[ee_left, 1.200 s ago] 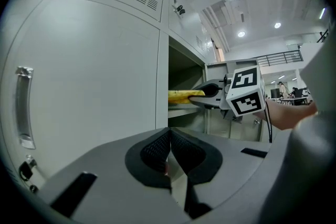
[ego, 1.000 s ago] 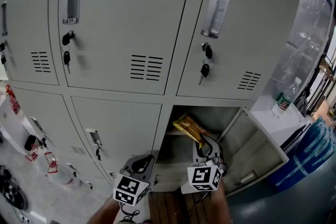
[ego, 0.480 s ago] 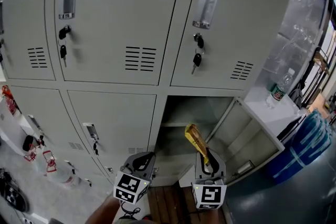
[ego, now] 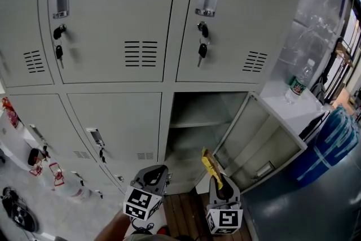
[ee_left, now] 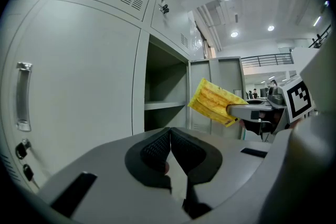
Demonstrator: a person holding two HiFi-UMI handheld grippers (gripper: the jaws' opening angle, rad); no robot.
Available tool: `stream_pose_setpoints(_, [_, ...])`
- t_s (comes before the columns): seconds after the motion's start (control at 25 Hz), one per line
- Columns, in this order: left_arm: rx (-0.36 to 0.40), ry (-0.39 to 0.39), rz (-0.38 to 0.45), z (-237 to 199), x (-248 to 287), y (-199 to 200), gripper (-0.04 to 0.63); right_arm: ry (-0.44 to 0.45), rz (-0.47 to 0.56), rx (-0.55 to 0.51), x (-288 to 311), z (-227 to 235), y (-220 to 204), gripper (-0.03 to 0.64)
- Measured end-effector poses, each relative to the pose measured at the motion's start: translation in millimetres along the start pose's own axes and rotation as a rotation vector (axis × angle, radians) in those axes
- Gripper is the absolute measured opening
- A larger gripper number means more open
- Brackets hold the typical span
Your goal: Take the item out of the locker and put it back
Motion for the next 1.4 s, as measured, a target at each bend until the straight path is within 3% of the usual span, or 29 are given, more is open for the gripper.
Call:
stream_pose_setpoints(0.36, [-0.006,-0.007,-0.030,4.3,-8.5,-14.0,0.023,0.003,-0.073,0.072,-25.1,-13.0,-33.3,0.081])
stream_pose_setpoints(1.4, [-0.013,-0.029,-0.039,9.1,-2.7,-17.3,0.023,0.011,-0.092,0.077,-23.0,-15.7,-36.1,0.081])
Point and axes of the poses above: the fingertips, and each gripper's own axes: x forward along the fingers, z to its right, y out of its top, the point moved 7 cm from there along -x, backward along the fingers, and after that the axes turned 4 degrees about -z, right-handed, at the moved point
